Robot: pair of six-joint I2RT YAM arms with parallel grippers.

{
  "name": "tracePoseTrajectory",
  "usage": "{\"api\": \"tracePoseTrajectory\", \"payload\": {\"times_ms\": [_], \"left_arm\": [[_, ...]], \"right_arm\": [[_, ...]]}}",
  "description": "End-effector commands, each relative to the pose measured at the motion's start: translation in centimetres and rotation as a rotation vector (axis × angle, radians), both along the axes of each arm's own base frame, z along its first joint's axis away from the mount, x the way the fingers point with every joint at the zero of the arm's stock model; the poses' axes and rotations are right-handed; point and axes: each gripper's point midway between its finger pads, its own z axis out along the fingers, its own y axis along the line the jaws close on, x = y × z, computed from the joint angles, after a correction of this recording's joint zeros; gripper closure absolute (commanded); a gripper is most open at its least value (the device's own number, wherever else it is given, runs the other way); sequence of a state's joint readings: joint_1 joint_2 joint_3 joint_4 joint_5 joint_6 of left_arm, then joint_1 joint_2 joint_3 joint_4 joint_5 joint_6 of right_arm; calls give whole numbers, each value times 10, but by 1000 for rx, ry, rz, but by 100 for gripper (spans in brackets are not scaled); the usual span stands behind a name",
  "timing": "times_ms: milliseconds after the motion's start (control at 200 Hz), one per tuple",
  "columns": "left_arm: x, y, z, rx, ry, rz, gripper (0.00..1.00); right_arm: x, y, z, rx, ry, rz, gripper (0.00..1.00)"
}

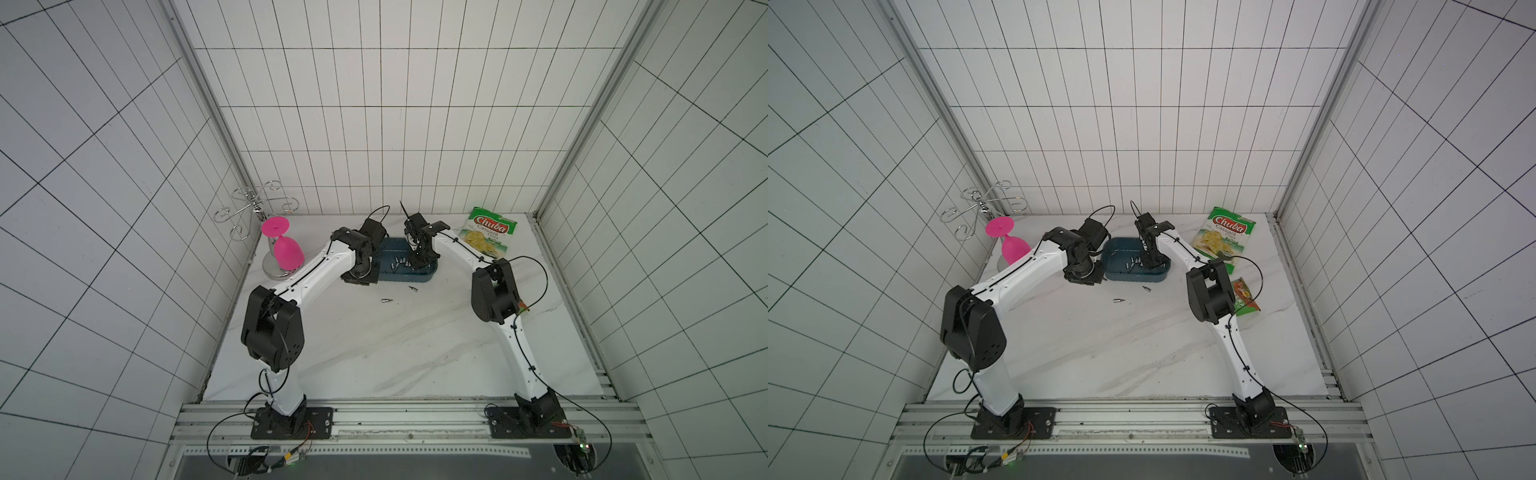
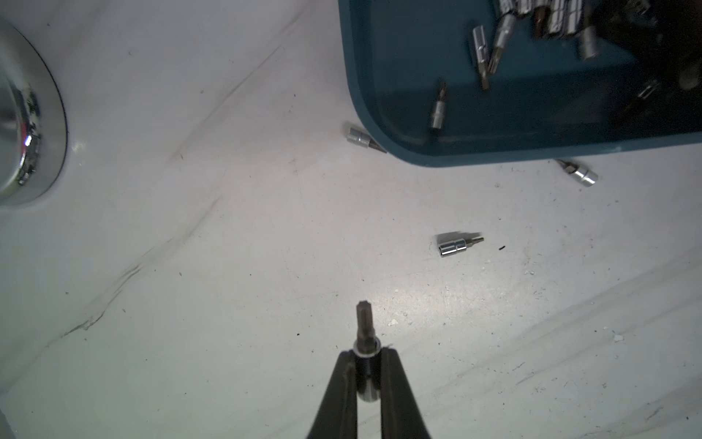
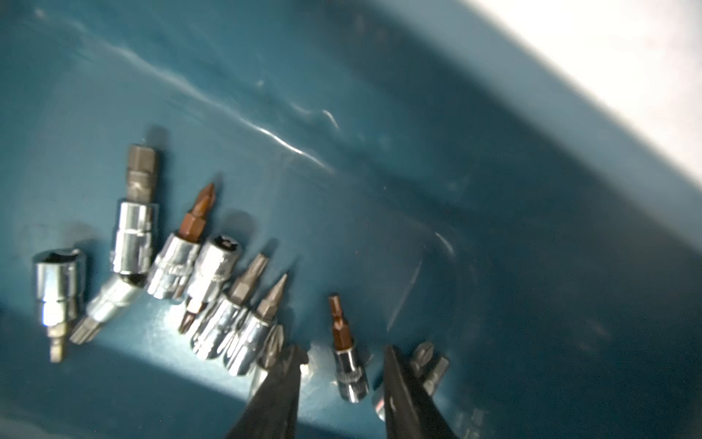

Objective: Put the bit on the desktop into the storage box
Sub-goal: Pick up the screwdriver bit from the center of the board.

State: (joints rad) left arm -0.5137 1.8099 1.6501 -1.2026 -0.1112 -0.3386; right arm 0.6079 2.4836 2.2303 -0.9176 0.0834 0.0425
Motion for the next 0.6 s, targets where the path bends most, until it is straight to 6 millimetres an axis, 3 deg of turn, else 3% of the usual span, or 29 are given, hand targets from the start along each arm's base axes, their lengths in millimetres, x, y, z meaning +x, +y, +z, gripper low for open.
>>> {"api": "tracePoseTrajectory", "payload": {"times_ms": [0, 180, 345, 465, 595], "left_arm": [[13, 1, 12, 13, -28, -3, 100], [40, -8, 23, -18, -61, -2, 100], [69, -21, 13, -48, -75, 3, 100], [91, -31, -4, -64, -101, 19, 100], [112, -44, -21, -117, -122, 33, 100]], "right_arm": [[7, -2, 59, 65, -95, -33, 56], [-3, 1, 122, 176, -151, -22, 52], [-22, -18, 170, 195, -213, -53, 50], [-43, -38, 183, 224, -193, -101, 48], [-70, -56, 183, 255, -151, -153, 48]]}}
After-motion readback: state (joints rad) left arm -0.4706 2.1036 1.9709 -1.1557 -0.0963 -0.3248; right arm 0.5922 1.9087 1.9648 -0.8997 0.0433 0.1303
